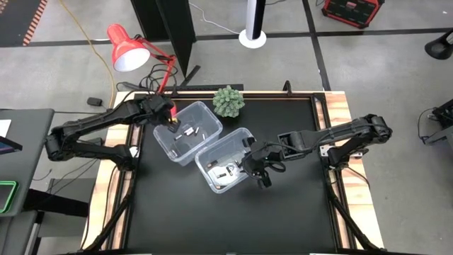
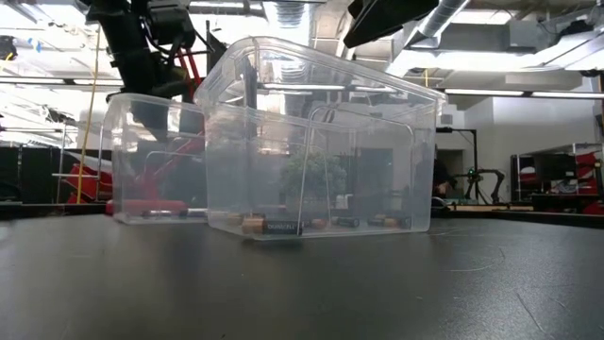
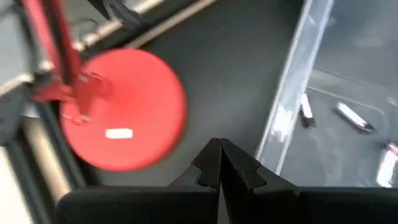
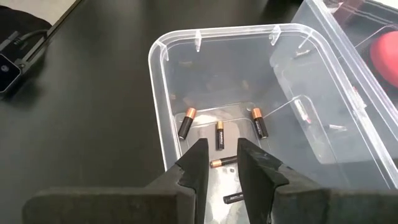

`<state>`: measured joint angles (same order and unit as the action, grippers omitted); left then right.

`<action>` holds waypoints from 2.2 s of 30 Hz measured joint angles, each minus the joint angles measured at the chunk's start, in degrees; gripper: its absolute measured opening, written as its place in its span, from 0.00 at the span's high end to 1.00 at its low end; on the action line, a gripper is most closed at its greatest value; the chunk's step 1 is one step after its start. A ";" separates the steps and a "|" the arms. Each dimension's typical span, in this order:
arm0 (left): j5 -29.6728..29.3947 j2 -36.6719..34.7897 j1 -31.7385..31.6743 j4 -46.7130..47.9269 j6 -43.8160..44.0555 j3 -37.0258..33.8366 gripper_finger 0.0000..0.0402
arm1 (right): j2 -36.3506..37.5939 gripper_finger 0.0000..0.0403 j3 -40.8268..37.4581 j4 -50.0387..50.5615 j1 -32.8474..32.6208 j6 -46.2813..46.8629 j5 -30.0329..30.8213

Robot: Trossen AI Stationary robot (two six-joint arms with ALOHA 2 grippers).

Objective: Sort batteries
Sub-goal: Move the transparent bins to the center

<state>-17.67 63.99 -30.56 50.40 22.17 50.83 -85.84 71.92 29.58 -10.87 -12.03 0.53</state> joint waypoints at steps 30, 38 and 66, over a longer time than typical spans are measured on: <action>10.48 0.90 16.50 -2.00 6.35 -0.33 1.00 | 7.64 0.76 -0.04 10.41 -1.66 5.98 0.21; 10.34 0.90 22.75 -2.13 10.03 -0.33 1.00 | 12.24 0.76 -2.41 20.27 -5.52 20.81 2.94; 10.16 4.32 35.61 -6.44 17.54 -0.20 1.00 | 17.33 0.85 -31.17 5.51 -13.20 58.64 17.38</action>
<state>-7.51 68.31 5.05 43.96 39.71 50.63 -68.51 40.75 35.09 -24.08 46.60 17.91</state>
